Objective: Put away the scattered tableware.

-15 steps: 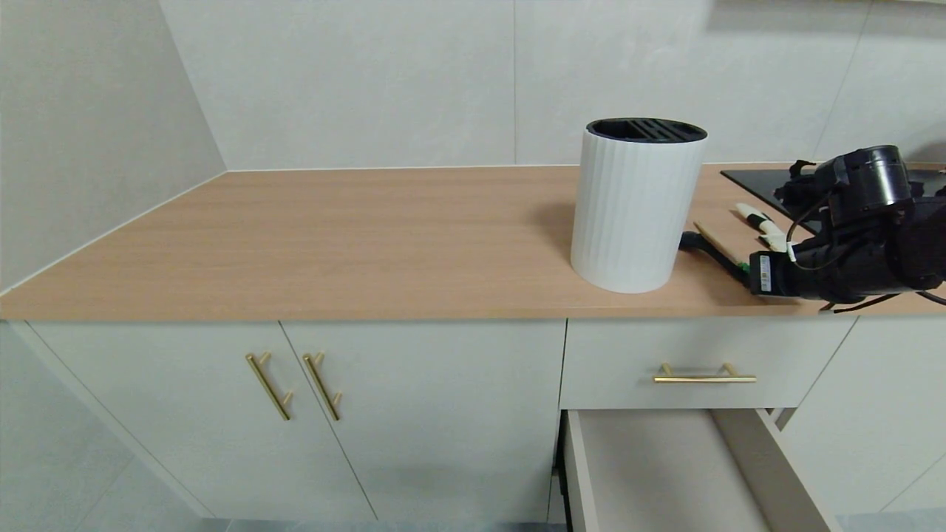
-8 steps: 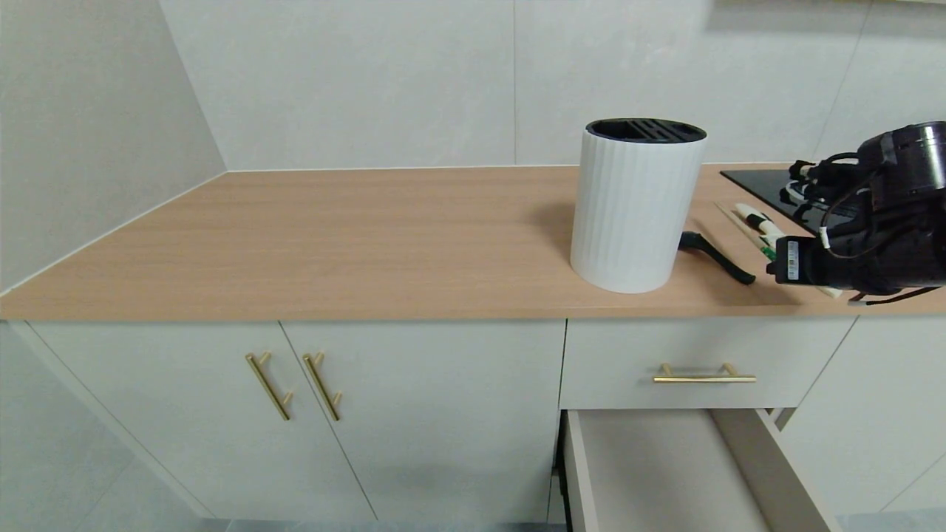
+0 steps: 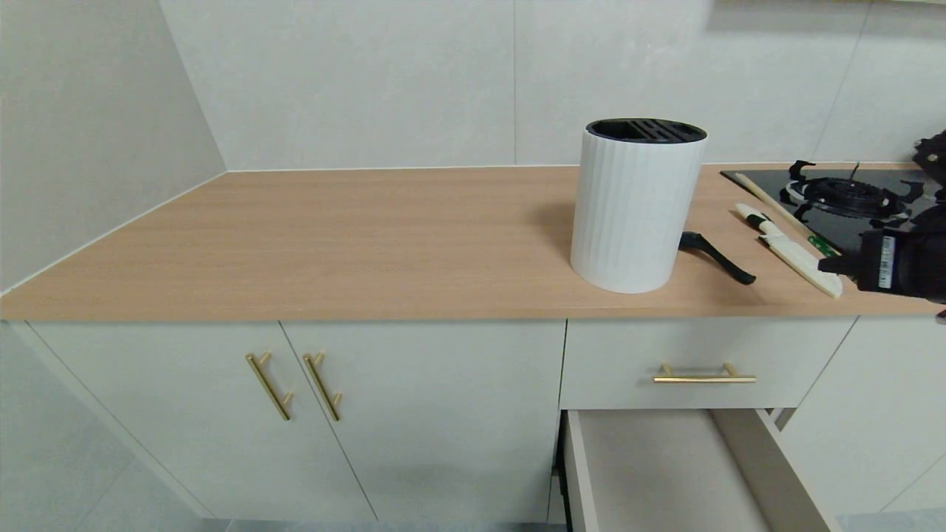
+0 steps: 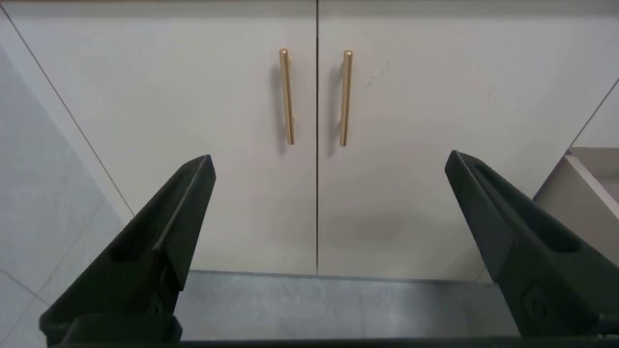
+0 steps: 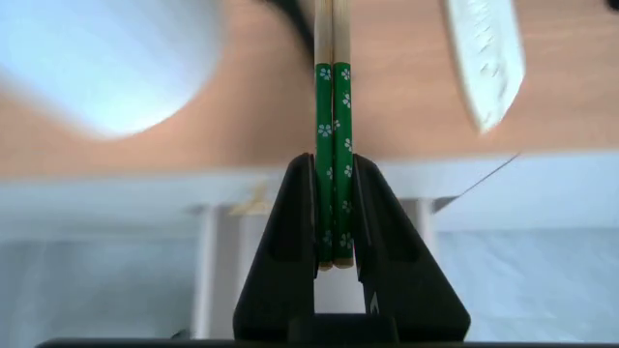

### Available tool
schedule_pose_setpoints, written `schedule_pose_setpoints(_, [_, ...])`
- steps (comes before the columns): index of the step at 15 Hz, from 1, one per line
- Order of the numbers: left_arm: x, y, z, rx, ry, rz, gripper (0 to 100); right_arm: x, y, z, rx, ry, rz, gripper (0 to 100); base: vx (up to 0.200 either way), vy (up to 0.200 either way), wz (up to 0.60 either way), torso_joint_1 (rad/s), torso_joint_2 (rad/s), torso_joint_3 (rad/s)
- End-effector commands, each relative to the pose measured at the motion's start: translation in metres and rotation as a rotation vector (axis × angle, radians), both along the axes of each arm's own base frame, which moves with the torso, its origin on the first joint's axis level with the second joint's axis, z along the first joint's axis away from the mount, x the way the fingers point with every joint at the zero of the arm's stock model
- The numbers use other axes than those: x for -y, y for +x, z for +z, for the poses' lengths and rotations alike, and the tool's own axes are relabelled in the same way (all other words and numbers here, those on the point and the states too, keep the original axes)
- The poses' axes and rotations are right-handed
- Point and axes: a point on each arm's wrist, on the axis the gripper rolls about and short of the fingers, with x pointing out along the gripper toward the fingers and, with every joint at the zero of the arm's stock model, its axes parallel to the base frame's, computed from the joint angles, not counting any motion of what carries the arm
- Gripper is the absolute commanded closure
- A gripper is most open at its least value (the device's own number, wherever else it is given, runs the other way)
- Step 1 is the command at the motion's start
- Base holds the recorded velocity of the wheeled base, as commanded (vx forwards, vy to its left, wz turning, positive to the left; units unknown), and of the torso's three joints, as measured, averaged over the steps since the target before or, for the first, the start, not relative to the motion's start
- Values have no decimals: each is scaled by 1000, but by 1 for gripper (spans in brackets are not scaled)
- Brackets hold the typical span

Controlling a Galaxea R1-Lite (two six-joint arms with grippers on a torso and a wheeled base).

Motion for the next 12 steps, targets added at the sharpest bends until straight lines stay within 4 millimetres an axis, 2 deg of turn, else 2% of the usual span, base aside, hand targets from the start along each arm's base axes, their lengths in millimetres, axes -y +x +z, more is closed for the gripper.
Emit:
schedule_pose_setpoints(1, [0, 0, 0, -1, 0, 1, 0, 6, -74, 4, 9, 31, 71, 100, 0, 0, 0, 0, 0, 0])
schedule_pose_setpoints(2, [0, 0, 0, -1, 0, 1, 0, 7, -91, 1, -43, 28, 123, 100, 0, 0, 0, 0, 0, 0])
schedule_pose_setpoints(3, [0, 0, 0, -1, 0, 1, 0, 7, -93, 0, -52, 27, 132, 100, 0, 0, 0, 0, 0, 0])
schedule_pose_setpoints(4, [0, 0, 0, -1, 0, 1, 0, 8, -118, -7, -153, 38, 232, 100, 0, 0, 0, 0, 0, 0])
schedule_pose_setpoints(6, [0, 0, 0, -1, 0, 1, 0, 3, -131, -20, -291, 22, 393, 100, 0, 0, 0, 0, 0, 0])
schedule_pose_setpoints(7, [0, 0, 0, -1, 0, 1, 0, 2, -132, -21, -298, 21, 397, 100, 0, 0, 0, 0, 0, 0])
schedule_pose_setpoints(9, [0, 0, 0, -1, 0, 1, 0, -11, -115, -51, -509, -10, 488, 100, 0, 0, 0, 0, 0, 0])
schedule_pose_setpoints(12, [0, 0, 0, -1, 0, 1, 0, -26, -71, -101, -836, -30, 479, 100, 0, 0, 0, 0, 0, 0])
